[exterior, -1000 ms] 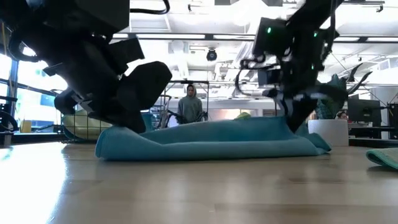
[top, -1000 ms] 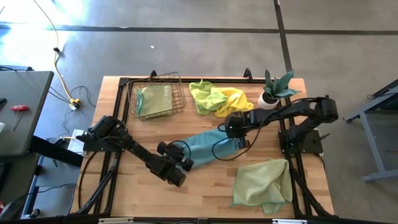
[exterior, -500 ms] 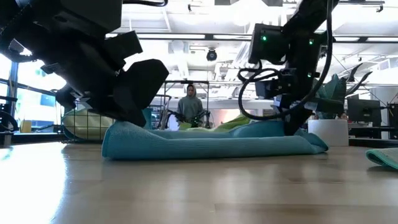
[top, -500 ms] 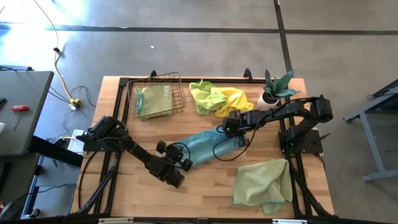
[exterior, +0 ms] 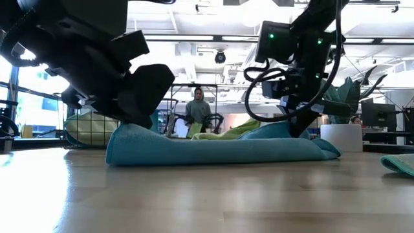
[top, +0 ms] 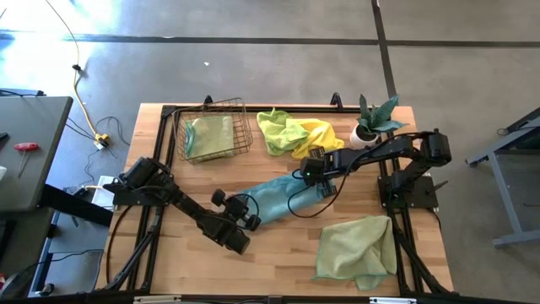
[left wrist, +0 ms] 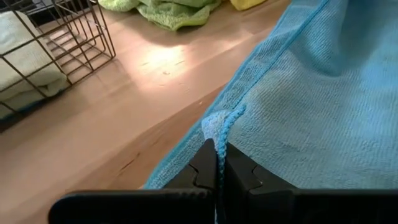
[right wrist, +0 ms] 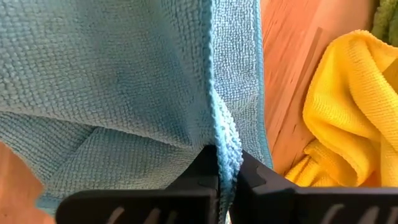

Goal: Fold microfiber towels
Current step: Fold the blue towel

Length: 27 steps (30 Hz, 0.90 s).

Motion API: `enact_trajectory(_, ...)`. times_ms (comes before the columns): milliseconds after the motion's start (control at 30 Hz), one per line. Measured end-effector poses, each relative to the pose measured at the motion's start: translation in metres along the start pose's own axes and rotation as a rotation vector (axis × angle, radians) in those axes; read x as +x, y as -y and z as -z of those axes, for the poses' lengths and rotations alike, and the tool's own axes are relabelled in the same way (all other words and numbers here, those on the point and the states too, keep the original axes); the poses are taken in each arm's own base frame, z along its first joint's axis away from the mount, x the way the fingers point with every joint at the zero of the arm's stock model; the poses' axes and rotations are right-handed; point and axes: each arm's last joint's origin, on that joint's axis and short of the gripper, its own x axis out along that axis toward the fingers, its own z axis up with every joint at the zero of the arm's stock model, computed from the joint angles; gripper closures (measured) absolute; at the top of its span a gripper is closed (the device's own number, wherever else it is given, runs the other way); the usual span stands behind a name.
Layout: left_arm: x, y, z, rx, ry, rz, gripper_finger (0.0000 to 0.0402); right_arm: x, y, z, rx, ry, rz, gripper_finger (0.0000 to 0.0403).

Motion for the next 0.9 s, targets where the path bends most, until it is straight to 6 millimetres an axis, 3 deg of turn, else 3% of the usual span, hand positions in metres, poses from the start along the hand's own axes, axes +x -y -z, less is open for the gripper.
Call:
enact_trajectory(333, 0.008, -0.013, -0.004, 0.040, -0.038, -0.099, 0.0401, 0.000, 0.003, 0.000, 0.004, -0.004, 0.027, 0.0403)
enact_trajectory(667, 0.014, -0.015, -0.005, 0.051, -0.103, -0.115, 0.0402, 0.001, 0.007, -0.001, 0.012, 0.023, 0.032, 0.0399)
enact_trajectory(900, 0.020, -0.016, -0.008, 0.079, -0.110, -0.129, 0.0398, 0.001, 0.006, -0.001, 0.022, 0.040, -0.005, 0.0332)
